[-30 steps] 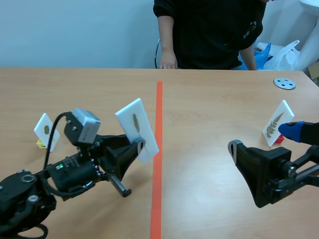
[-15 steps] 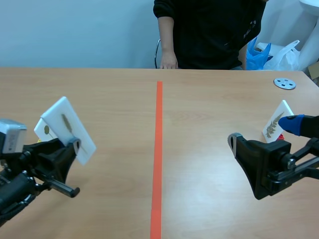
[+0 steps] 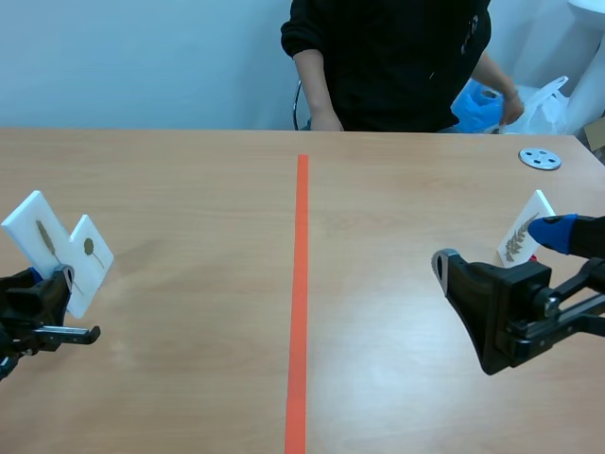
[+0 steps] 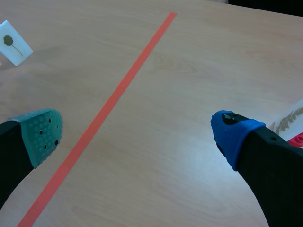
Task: Sort the leaf by its shape. The table is split by an orange tape line. A compound leaf with several leaflets goes to the left side, a simple leaf with one blade goes to the right side. Return to the home posture when a red brick is placed on the table.
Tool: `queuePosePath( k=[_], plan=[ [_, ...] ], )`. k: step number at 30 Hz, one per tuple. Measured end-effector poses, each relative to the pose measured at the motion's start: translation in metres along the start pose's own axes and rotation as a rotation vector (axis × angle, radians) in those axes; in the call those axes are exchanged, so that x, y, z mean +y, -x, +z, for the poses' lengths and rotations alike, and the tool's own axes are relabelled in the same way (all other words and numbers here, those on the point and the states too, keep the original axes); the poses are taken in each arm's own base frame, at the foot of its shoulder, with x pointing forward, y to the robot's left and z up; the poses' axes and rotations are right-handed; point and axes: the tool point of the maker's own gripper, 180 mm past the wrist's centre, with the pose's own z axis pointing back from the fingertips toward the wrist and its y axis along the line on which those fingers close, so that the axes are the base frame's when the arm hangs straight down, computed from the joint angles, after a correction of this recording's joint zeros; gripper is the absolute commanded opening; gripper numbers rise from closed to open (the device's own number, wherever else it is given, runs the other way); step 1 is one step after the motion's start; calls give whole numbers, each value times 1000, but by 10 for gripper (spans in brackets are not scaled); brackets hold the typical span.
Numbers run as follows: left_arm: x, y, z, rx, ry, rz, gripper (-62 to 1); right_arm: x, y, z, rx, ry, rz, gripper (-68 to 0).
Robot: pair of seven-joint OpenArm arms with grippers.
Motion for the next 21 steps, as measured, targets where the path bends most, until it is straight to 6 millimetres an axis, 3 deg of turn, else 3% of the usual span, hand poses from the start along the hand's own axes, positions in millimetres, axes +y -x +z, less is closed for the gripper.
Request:
queuePosePath(
  k=[7, 13, 21],
  plan=[
    [21, 25, -16, 37, -109, 89, -535, 0, 0, 0, 0, 0, 0, -19],
    [22, 26, -28, 20, -132, 116, -531, 0, 0, 0, 0, 0, 0, -19],
    [21, 30, -26, 27, -137, 121, -380, 0, 0, 0, 0, 0, 0, -19]
  ],
)
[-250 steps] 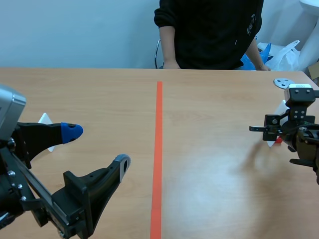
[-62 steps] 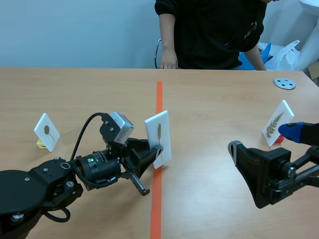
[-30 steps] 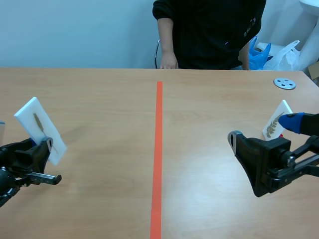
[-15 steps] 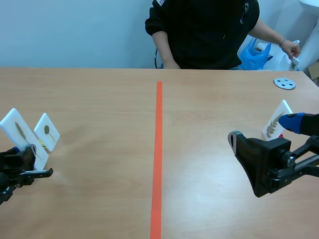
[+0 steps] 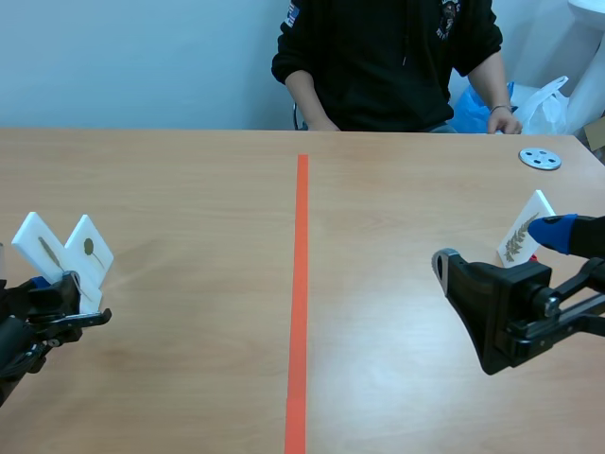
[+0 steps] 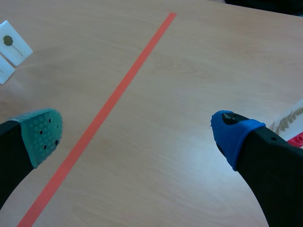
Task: Sort the leaf by its shape. The table is split by an orange tape line. A compound leaf with several leaflets goes to the left side, a simple leaf with one blade goes to the right side. Return to the home posture when a red brick is placed on the table.
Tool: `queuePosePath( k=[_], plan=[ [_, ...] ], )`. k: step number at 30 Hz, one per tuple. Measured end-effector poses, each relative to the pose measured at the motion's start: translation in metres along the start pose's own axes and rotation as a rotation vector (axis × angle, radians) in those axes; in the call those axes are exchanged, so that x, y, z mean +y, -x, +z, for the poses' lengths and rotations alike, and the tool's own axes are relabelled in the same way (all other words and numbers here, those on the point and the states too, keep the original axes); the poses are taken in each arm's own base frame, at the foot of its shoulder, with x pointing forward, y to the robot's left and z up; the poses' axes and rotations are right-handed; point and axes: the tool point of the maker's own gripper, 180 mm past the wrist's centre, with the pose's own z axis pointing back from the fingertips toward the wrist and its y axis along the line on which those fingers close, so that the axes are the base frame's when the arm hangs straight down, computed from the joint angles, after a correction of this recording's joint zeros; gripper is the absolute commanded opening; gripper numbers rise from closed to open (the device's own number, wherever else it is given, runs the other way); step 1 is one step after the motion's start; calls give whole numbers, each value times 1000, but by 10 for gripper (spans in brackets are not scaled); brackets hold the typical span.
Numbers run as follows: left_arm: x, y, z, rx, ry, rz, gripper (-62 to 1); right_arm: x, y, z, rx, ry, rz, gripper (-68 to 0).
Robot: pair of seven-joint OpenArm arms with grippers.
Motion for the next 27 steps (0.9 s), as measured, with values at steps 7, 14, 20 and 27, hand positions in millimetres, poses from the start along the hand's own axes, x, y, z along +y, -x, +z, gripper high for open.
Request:
queuePosePath(
  k=[7, 14, 20, 27],
  plan=[
    [0, 1, 1, 2, 0, 0, -129, 0, 0, 0, 0, 0, 0, -19],
    [-10, -27, 3, -72, 28, 3, -128, 0, 0, 0, 0, 0, 0, -19],
    [-17, -92, 18, -232, 51, -2, -126, 0, 0, 0, 0, 0, 0, -19],
    [-36, -145, 48, -312, 138, -56, -125, 0, 0, 0, 0, 0, 0, -19]
  ],
)
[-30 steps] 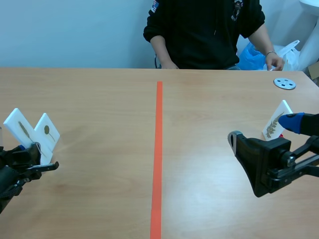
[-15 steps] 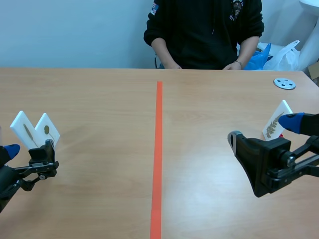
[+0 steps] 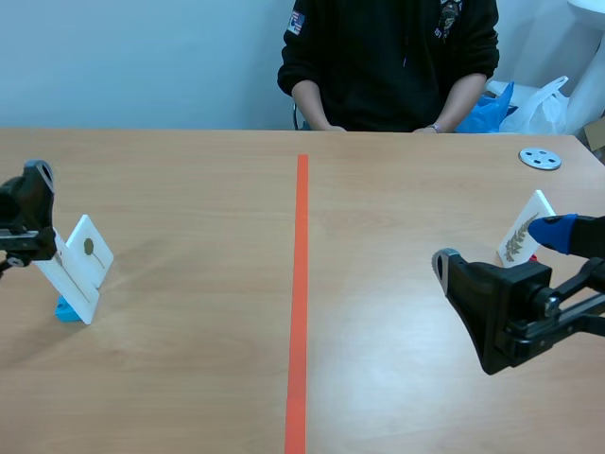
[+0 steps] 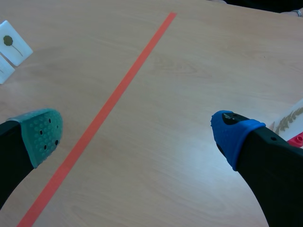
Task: Sort the leaf by its shape. The table is split by an orange tape line. A compound leaf with several leaflets goes to the left side, a simple leaf with one blade goes to the right side. Return to the home posture when a red brick is placed on the table.
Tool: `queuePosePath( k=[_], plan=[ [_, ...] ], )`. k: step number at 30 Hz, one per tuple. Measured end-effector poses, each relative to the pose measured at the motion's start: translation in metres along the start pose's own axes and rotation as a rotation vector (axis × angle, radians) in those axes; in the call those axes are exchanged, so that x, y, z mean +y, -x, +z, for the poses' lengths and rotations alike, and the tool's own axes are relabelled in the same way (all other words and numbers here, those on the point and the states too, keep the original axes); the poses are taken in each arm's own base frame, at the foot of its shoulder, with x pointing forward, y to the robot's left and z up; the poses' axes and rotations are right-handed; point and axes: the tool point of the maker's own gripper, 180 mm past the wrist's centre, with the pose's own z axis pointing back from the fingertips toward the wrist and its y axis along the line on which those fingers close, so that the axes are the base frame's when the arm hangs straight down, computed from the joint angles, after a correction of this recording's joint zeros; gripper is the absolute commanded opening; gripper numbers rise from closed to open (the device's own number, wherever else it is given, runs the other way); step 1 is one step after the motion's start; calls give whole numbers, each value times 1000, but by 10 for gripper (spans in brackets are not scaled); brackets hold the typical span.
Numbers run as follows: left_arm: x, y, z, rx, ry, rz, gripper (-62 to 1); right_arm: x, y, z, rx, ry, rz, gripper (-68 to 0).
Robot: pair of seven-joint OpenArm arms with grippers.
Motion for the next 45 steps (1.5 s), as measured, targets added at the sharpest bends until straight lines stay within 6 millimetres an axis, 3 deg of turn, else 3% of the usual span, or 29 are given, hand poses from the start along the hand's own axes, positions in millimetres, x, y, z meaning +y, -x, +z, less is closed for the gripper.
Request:
queuePosePath(
  k=[5, 8, 12, 18, 21, 26, 45],
  plan=[
    [-61, -21, 25, 28, 272, 45, -18, 0, 0, 0, 0, 0, 0, -19],
    [-92, -18, 45, 88, 425, 82, 14, -5, -1, 1, -2, 12, 7, -18],
    [-113, -1, 66, 213, 551, 84, 14, -11, -8, 5, -21, 14, -4, -15],
    [-116, 29, 80, 380, 573, 56, 14, -4, -7, 6, -14, -31, 8, 4],
    [-128, 36, 87, 431, 602, 80, 14, -4, -4, 9, -3, -36, 7, 4],
    [-149, 29, 91, 420, 652, 108, 14, -2, 5, 14, 25, -41, -7, 4],
    [-139, 29, 80, 396, 562, 111, 14, -2, 2, 14, 8, -41, -8, 4]
  ],
)
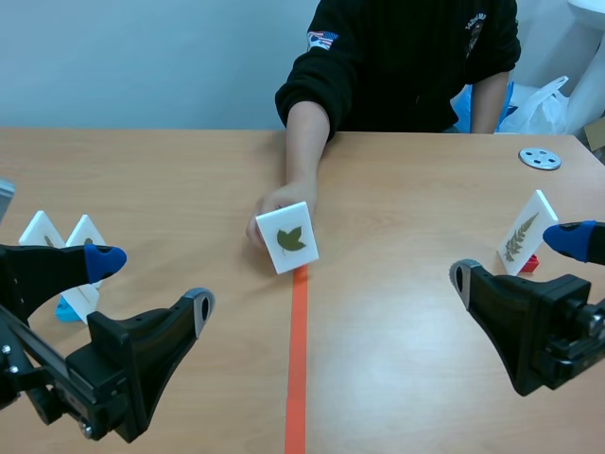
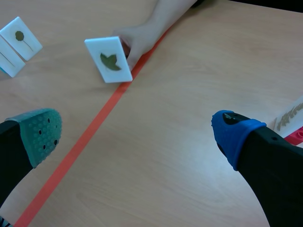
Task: Sort the leaf by its shape. The table is split by an orange tape line. A compound leaf with several leaflets goes to the left side, a simple leaf with one blade goes to the right side. Return to the home posture when a red brick is placed on the table.
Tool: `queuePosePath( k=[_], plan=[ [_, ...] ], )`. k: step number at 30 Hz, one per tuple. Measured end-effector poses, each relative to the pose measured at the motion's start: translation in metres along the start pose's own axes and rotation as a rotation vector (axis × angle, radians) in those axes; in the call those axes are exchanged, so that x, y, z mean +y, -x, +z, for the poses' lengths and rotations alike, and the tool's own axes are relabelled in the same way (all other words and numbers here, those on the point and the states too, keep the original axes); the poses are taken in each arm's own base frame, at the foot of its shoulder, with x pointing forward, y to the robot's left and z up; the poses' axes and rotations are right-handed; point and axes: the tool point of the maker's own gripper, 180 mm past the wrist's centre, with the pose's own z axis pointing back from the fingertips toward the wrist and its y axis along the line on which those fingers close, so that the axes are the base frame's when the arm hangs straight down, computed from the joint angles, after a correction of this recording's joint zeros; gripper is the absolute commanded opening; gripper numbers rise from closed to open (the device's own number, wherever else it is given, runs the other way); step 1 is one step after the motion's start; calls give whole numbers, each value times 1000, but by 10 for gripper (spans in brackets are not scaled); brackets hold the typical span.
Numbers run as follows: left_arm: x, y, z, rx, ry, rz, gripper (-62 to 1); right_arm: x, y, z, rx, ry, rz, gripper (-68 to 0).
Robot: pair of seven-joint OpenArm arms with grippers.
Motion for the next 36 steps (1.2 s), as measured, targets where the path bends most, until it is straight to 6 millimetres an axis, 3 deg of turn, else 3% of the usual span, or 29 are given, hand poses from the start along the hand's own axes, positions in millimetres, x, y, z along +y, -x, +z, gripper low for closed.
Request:
queuePosePath(
  k=[21, 29, 36],
  plan=[
    [-2, 5, -5, 24, 19, -84, 14, -1, 0, 0, 0, 4, -1, 4],
    [-6, 35, -29, 60, 81, -110, 14, -4, 0, 0, 0, 22, -3, 4],
    [13, 66, -59, 65, 59, -110, 14, -4, 0, 0, 0, 22, -3, 4]
  ],
)
